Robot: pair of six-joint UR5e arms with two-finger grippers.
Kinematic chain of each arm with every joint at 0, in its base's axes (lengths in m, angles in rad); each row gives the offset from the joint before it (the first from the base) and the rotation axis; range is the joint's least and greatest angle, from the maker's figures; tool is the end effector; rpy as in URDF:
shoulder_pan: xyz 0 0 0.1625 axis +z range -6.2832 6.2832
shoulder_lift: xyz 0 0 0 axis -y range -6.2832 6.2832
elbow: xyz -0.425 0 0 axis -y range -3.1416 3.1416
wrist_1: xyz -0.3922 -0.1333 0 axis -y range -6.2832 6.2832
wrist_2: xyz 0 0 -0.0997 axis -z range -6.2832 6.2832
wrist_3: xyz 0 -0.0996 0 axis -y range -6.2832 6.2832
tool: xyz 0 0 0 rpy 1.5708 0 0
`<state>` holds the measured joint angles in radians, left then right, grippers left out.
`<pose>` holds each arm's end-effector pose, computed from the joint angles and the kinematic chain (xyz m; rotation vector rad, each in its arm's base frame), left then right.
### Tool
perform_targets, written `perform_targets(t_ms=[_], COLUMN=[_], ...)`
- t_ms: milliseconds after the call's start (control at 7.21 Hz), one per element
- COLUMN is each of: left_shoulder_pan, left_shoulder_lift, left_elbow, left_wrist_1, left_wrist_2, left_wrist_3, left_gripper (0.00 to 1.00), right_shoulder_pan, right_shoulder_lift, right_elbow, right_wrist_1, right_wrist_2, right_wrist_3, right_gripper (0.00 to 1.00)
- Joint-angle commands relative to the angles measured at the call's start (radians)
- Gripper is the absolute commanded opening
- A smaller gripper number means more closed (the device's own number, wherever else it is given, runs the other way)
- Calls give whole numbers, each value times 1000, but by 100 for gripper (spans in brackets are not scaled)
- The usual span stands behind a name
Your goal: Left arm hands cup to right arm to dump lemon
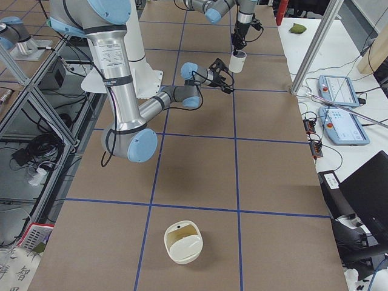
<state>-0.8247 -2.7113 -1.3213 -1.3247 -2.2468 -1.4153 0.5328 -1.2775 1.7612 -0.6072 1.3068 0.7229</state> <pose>0.4632 -0.6057 0.0369 -0.2850 0.8583 -0.4056 -0.4168 -0.4307 0.2999 1.0807 -0.9697 -0.0667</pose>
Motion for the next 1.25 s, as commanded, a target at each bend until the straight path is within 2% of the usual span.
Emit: perform_targets(t_ms=[0,555,832,1110], left_shoulder_pan=[6,19,32,38], left_shoulder_lift=[-15,-24,-30,-31], left_elbow=[16,13,8,10], left_wrist_1=[-4,-24,-24,-24], left_wrist_2=[0,0,1,3], left_wrist_3=[-13,-16,-8,-4], left_gripper=[0,0,0,0], right_shoulder_pan=[-85,-171,-200,-205], right_shoulder_lift=[38,81,98,109], right_elbow=[-5,-17,-46,-58], right_wrist_1=[-2,-8,-8,-11], right_wrist_2=[-127,-292,-381,-394], right_wrist_3=[1,1,137,142], right_gripper=[99,99,99,99])
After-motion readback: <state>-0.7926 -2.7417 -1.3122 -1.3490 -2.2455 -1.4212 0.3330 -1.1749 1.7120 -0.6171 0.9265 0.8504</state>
